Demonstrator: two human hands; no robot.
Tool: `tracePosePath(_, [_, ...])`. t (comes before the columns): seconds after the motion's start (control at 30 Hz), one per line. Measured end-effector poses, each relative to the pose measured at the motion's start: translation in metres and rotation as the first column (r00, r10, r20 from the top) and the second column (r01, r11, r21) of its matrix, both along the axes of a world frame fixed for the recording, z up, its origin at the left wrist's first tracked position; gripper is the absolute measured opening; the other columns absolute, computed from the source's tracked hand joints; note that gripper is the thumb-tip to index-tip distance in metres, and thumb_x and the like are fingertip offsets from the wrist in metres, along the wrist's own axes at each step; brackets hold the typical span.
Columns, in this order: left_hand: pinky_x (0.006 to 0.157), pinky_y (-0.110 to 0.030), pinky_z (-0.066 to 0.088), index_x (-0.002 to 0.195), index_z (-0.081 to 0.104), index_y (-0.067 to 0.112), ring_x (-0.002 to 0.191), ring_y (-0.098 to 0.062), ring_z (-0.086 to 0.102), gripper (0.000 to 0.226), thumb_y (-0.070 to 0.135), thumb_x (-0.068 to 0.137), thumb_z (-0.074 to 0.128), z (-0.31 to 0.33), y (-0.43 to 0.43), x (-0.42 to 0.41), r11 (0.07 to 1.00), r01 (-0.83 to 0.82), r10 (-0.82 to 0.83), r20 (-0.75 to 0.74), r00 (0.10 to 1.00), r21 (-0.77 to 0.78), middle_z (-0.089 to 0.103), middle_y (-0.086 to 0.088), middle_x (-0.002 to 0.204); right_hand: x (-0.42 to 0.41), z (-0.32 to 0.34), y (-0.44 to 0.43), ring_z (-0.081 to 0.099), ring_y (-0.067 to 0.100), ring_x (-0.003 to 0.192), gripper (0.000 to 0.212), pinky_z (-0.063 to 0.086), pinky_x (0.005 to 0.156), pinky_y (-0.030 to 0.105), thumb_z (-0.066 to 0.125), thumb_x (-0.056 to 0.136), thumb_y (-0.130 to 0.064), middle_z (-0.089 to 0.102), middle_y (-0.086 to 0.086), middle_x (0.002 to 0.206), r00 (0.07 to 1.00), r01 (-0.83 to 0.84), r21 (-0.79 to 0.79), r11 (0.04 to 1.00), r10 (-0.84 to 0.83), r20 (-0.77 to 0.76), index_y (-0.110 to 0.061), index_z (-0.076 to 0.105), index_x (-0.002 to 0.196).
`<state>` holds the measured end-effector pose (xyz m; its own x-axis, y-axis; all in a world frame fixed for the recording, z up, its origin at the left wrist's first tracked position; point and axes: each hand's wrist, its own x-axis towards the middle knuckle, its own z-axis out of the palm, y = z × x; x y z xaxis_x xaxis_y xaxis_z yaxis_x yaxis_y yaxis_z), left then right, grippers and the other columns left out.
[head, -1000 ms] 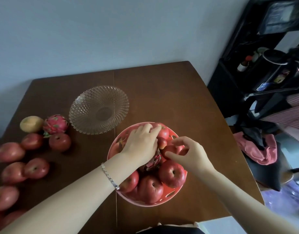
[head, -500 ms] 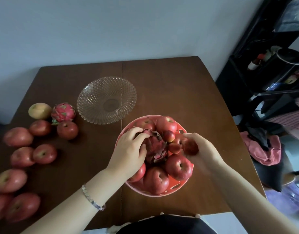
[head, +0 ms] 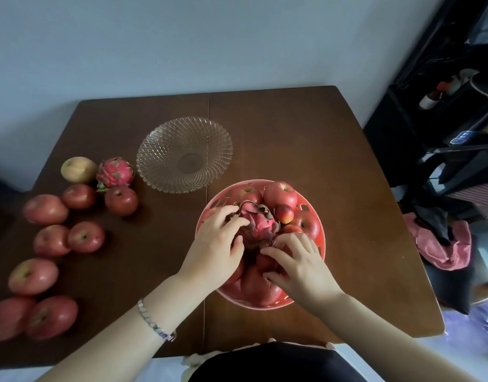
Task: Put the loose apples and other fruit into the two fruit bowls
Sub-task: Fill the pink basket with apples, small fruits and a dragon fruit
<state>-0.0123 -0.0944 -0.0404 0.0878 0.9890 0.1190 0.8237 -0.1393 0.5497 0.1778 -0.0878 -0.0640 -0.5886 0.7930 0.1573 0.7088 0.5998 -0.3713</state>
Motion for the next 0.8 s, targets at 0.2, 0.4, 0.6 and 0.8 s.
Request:
tracePosePath(0.2, [0.104,-0.048,0.039,0.112,0.062,0.011,0.126,-0.026,0.044,0.029,0.005,0.084,0.058,0.001,-0.002,-0.001,0.999,0.006,-0.006,0.015,1.0,-0.036,0.049,-0.01,0.131,-0.001,0.008,-0.003,0.054,0.029,0.102,0.043,0.045,0.088,0.044,0.074,0.064,-0.022,0.061,0.004,0.101,0.998,0.042,-0.066,0.997,-0.046,-0.051,-0.018,0.067,0.107])
tracePosePath(0.4, [0.111,-0.051,0.018,0.144,0.022,0.021,0.142,-0.03,0.013,0.08,0.042,0.079,0.065,-0.007,0.003,-0.01,0.914,-0.367,0.393,0.153,0.907,-0.171,0.015,-0.014,0.152,0.022,0.009,0.041,0.034,0.026,0.124,0.057,0.029,0.098,0.035,0.054,0.078,-0.047,0.04,0.007,0.132,0.753,0.508,-0.393,0.767,-0.616,-0.229,-0.024,0.043,0.129])
tracePosePath(0.6, [0.088,-0.051,0.05,0.139,0.025,0.041,0.113,-0.026,0.054,0.109,0.072,0.045,0.069,-0.015,0.023,-0.024,0.514,-0.161,0.803,0.407,0.436,-0.842,0.047,-0.001,0.135,0.028,-0.015,0.07,0.054,0.029,0.112,0.061,0.044,0.095,0.055,0.051,0.075,-0.067,0.055,0.005,0.127,0.48,0.137,-0.988,0.075,-0.877,0.0,-0.031,0.05,0.125])
tracePosePath(0.8, [0.068,-0.039,0.055,0.126,0.035,0.041,0.094,-0.019,0.061,0.111,0.071,0.027,0.076,-0.024,0.029,-0.024,0.539,-0.142,0.808,0.461,0.368,-0.83,0.056,0.004,0.111,0.021,-0.023,0.068,0.056,0.017,0.092,0.047,0.047,0.086,0.04,0.052,0.075,-0.063,0.057,-0.008,0.096,0.51,0.308,-0.925,0.221,-0.859,-0.036,-0.033,0.048,0.111])
